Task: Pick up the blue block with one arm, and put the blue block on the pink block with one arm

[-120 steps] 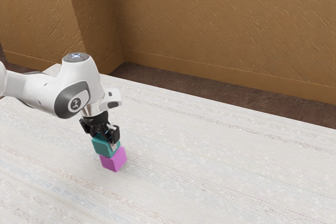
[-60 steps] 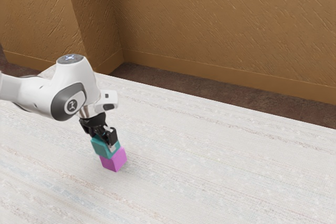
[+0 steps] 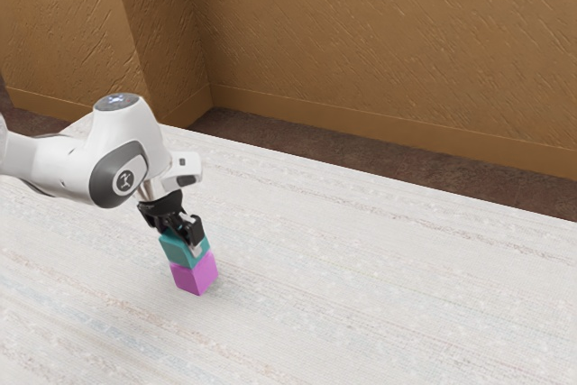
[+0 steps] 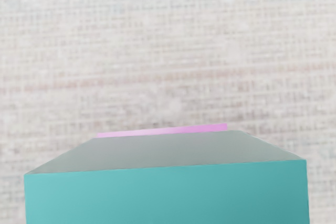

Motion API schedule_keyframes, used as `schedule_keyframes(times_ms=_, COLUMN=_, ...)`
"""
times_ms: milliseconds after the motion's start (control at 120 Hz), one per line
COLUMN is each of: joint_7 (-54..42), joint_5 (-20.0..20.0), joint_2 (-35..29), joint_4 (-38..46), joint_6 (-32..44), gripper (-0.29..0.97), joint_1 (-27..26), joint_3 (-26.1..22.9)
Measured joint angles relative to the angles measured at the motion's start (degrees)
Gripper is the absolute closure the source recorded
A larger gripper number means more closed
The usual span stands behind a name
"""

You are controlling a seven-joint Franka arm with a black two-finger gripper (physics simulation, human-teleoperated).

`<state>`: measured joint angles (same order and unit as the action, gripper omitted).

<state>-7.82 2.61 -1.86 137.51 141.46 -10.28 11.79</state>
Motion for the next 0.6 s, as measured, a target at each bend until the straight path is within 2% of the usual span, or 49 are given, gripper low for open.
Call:
schedule_keyframes(times_ms=133, joint_7=-0.1, joint_5=0.5, joint_2=0.1, joint_4=0.0, joint_6=0.6, gripper=0.32, joint_1=0.5, joint_3=0.0)
schedule_keyframes(times_ms=350, joint_7=-1.0, joint_5=1.4, joint_2=0.0, joint_4=0.0, joint_6=0.9, gripper=0.14, joint_1=0.1, joint_3=0.1)
schedule_keyframes(times_ms=500, joint_7=-1.5, joint_5=1.6, joint_2=-0.5, joint_4=0.0, joint_6=1.0, gripper=0.08, joint_1=-0.3, joint_3=0.1)
schedule_keyframes(times_ms=600, joint_7=-1.8, joint_5=1.4, joint_2=-3.9, joint_4=0.0, joint_6=0.7, gripper=0.06, joint_1=-0.5, joint_3=0.2)
